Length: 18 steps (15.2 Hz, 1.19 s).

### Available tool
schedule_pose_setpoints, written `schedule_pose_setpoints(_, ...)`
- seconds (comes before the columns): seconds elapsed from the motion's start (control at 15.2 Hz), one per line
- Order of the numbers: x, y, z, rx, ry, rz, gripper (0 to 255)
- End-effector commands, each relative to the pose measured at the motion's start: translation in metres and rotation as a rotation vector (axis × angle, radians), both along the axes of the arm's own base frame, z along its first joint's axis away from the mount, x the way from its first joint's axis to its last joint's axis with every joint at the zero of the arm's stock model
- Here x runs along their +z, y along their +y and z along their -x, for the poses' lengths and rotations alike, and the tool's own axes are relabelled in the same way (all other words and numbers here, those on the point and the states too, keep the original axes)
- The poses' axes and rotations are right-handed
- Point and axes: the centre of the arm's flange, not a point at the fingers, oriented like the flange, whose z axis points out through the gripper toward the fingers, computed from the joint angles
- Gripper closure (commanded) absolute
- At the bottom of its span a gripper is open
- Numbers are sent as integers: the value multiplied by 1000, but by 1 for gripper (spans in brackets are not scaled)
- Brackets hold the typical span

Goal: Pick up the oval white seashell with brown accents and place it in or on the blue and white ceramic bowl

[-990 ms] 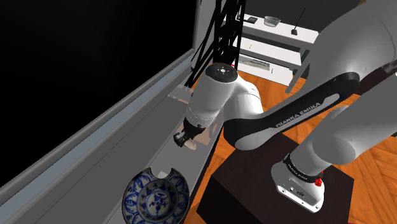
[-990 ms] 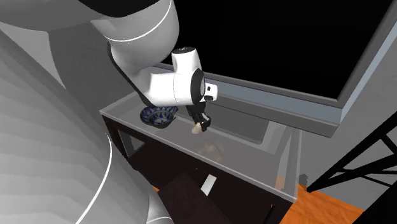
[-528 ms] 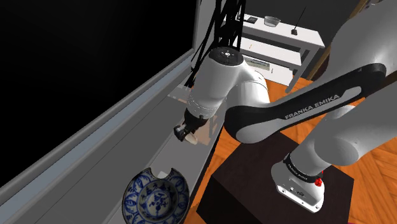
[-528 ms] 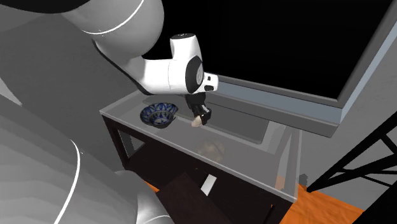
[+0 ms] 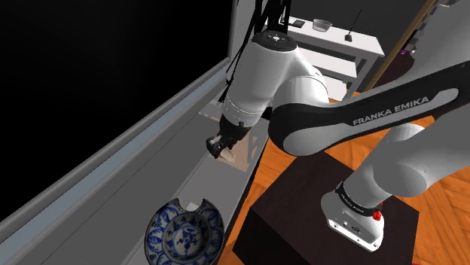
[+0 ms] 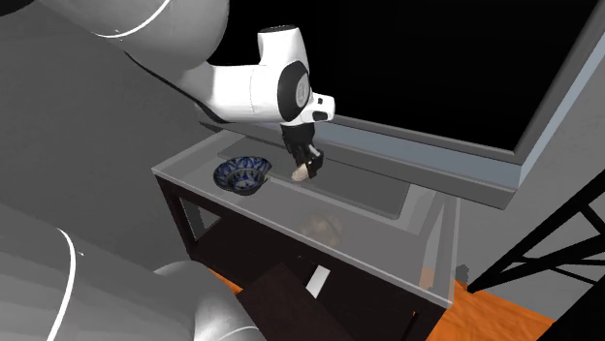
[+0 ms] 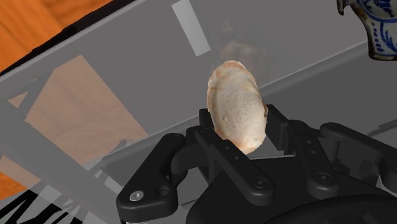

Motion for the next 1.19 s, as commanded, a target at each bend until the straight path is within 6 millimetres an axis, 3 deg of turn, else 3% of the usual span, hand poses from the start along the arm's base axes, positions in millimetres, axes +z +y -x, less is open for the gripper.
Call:
schedule_pose_setpoints(0.0, 8, 1, 0, 0, 1, 0, 255)
schedule_pose_setpoints(1.06, 7, 199, 84, 0, 1, 0, 255)
schedule_pose_setpoints(1.12, 2, 199, 84, 0, 1, 0, 255)
